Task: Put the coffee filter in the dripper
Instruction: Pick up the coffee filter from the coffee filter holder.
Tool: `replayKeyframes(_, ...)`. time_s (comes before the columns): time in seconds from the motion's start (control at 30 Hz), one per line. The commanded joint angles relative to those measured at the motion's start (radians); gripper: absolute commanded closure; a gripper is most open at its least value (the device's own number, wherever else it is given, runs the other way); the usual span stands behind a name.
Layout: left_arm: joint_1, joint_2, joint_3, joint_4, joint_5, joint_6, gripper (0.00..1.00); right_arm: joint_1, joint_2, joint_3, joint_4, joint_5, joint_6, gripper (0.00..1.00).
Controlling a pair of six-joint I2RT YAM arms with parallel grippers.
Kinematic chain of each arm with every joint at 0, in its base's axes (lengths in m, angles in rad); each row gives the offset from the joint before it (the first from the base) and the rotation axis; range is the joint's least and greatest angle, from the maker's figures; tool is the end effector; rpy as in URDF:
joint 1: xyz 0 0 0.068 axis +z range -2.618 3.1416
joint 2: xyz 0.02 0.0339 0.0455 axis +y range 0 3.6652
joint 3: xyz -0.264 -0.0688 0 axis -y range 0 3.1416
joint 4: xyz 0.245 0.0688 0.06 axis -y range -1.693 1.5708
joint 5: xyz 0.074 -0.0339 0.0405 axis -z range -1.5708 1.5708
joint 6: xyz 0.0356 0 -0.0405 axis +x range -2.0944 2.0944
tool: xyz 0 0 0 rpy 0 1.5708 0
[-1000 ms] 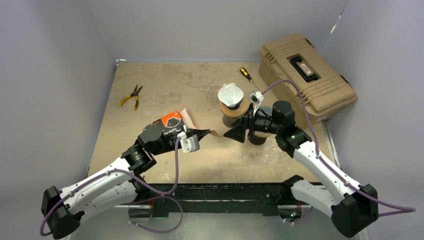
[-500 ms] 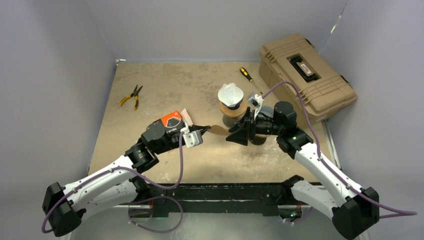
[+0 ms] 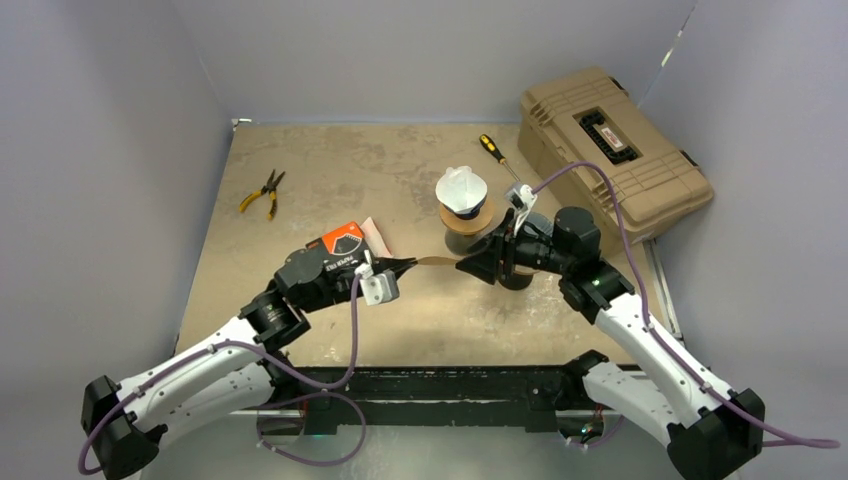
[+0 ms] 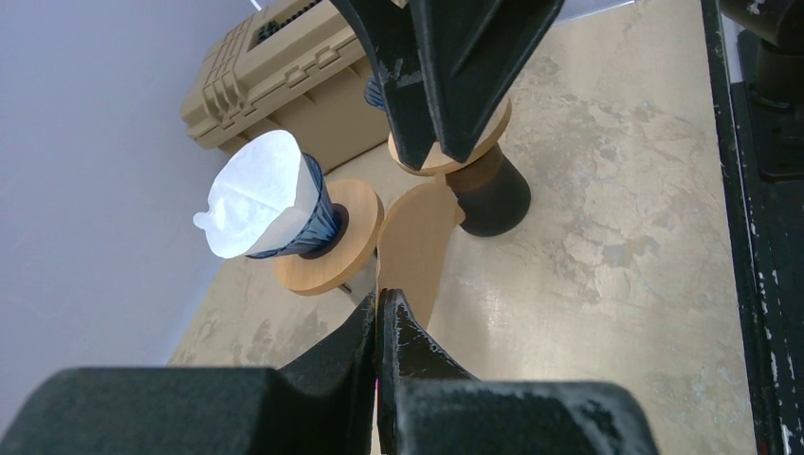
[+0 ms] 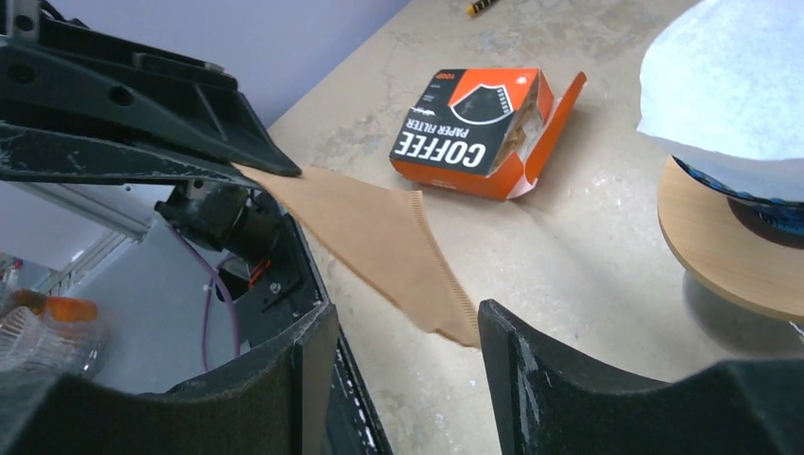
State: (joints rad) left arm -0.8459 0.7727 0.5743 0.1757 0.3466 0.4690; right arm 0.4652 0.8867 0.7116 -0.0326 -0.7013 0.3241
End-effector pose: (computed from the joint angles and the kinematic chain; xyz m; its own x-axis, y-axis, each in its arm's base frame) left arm 0.1172 -0.1506 0.3059 0.4066 0.1821 -0.8953 0.8357 0.3218 0.4450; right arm 0.1719 0.1120 0.3136 -0.4635 0.0396 -0.8852 -0.8011 0.4082 0.4377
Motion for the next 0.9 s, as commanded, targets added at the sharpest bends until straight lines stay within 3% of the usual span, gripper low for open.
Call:
replayKeyframes(0.0,-0.006,-0.045,0.025,-0.059,0.055,0.066,1.0,0.002,-0.013,0.035,-0.017,0.048,0.003,0.41)
replayKeyframes(0.33,-0.005,-0.086,0.02,-0.083,0.097,0.079,1.0,0.002,0.019,0.037,-0.017,-0.153,-0.114,0.44)
replayKeyframes(0.57,-0.005,-0.084,0.022,-0.071,0.111,0.076,1.0,0.003,0.02,0.034,-0.012,-0.137,-0.111,0.56)
replayKeyframes(0.87,-0.005,-0.088,0.025,-0.066,0.114,0.069,1.0,0.002,0.042,0.021,0.003,-0.16,-0.1,0.53)
